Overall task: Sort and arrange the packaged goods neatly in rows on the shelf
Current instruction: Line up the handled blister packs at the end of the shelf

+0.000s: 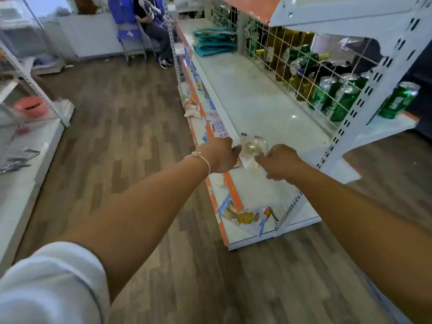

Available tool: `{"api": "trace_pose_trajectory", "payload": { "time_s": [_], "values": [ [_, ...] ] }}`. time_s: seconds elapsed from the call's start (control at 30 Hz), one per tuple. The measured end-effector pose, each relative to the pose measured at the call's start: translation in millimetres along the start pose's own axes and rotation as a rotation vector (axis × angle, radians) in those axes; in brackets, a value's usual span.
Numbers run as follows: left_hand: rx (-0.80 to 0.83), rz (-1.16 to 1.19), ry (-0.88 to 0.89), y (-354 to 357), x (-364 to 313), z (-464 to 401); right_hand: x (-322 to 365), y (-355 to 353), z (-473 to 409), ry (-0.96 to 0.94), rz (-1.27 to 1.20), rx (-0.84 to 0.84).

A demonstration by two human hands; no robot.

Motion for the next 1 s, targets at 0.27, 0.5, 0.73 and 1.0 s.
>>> {"api": "trace_pose_trajectory", "payload": {
  "time_s": [0.27, 0.5, 0.73, 1.0],
  "values": [
    [0.084, -0.016, -0.064, 13.9, 26.3, -33.7, -0.6, 28.0, -35.8, 0.044, 0.104, 0.031],
    [0.091, 0.012, -0.031, 4.6, 63.6, -62.4, 18.1, 16.5, -58.0, 0.046, 0.147, 0.005],
    [0.001, -0.032, -0.007, -70.6, 134.9, -87.6, 104.2, -5.5, -96.0, -0.004, 0.069, -0.13],
    [-0.122, -0.125, -0.008, -175.4, 252.2, -87.7, 253.9, 5.4, -143.2, -0.106, 0.109, -0.22]
  ]
}}
Point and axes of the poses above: each hand's wrist, its own z-axis away from the middle knuckle, its own y-axis out of the palm, x = y × z, the point moved 5 cm from there along -z, towards the middle knuckle, and after that the axes turned 14 degrees about x, right-handed, at the moved point
